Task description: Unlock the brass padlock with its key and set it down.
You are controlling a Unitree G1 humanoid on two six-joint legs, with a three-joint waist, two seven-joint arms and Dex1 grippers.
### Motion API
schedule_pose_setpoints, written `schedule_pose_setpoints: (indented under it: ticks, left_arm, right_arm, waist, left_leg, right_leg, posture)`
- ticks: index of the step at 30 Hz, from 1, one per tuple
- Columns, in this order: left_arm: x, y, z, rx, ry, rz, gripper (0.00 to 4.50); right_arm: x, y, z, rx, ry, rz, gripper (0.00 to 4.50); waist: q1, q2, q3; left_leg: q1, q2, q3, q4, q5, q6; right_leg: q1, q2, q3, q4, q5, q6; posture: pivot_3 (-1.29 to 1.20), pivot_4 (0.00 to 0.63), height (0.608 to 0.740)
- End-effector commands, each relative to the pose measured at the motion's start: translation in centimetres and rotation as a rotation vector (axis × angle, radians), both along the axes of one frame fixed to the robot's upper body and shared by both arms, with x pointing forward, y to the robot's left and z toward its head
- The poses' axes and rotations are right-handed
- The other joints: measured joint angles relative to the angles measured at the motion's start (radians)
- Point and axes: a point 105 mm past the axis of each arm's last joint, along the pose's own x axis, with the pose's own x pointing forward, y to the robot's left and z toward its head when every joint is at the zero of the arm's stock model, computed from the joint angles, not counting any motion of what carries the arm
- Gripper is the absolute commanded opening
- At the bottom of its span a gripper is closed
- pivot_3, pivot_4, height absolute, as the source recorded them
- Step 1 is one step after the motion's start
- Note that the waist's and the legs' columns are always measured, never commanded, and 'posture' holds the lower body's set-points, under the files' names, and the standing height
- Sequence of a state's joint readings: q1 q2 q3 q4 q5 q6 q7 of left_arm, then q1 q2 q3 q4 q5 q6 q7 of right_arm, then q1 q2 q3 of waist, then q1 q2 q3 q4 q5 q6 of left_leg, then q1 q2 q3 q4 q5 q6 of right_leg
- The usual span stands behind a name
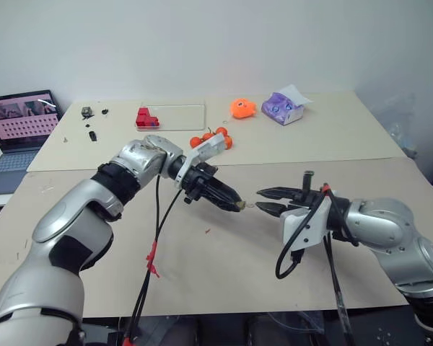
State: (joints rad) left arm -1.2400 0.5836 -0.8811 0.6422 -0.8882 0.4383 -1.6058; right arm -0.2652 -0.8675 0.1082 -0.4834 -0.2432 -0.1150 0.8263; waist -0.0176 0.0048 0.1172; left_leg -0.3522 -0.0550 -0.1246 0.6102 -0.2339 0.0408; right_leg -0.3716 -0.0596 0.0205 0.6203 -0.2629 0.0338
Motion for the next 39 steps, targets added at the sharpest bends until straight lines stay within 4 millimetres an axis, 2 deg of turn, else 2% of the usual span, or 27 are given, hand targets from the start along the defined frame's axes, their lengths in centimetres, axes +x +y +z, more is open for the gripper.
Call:
schedule_pose_setpoints:
  ticks: [1, 6, 15, 23, 39]
  left_arm:
    - [0.1, -0.2, 1.6, -0.037, -0.048, -0.016, 0.82]
    - [0.5, -0.3, 1.8, -0.052, -0.038, 0.003, 0.82]
    - [0.7, -0.7, 2.1, -0.075, -0.028, 0.012, 0.82]
    - [0.6, -0.9, 2.0, -0.081, -0.025, 0.005, 0.82]
    - [0.4, -0.8, 1.8, -0.073, -0.019, -0.004, 0.82]
  right_arm:
    - [0.4, -0.7, 1.2, 0.006, -0.075, -0.013, 1.38]
    - [-0.6, 0.1, 0.8, 0.026, -0.057, 0.033, 1.38]
    - [-2.4, 2.7, 1.7, 0.053, -0.043, 0.123, 1.38]
    - [-2.4, 2.9, 2.6, 0.055, -0.060, 0.117, 1.38]
    - [-2.7, 2.6, 3.0, 0.075, -0.064, 0.080, 1.38]
  waist:
    - [-0.002, 0.000, 0.000]
    - [-0.003, 0.000, 0.000]
    - [-0.003, 0.000, 0.000]
    - [-0.002, 0.000, 0.000]
    - [-0.001, 0.000, 0.000]
  left_leg:
    - [0.000, 0.000, 0.000, 0.000, 0.000, 0.000]
    - [0.000, 0.000, 0.000, 0.000, 0.000, 0.000]
    - [0.000, 0.000, 0.000, 0.000, 0.000, 0.000]
    - [0.000, 0.000, 0.000, 0.000, 0.000, 0.000]
    - [0.000, 0.000, 0.000, 0.000, 0.000, 0.000]
  right_leg:
    - [0.000, 0.000, 0.000, 0.000, 0.000, 0.000]
    - [0.000, 0.001, 0.000, 0.001, 0.000, 0.000]
    - [0.000, 0.000, 0.000, 0.000, 0.000, 0.000]
    - [0.000, 0.000, 0.000, 0.000, 0.000, 0.000]
    - [0.000, 0.000, 0.000, 0.000, 0.000, 0.000]
  posture:
    - [0.00, 0.150, 0.740]
    - [0.00, 0.150, 0.740]
    - [0.00, 0.150, 0.740]
    - [0.00, 0.150, 0.740]
    - [0.00, 0.150, 0.740]
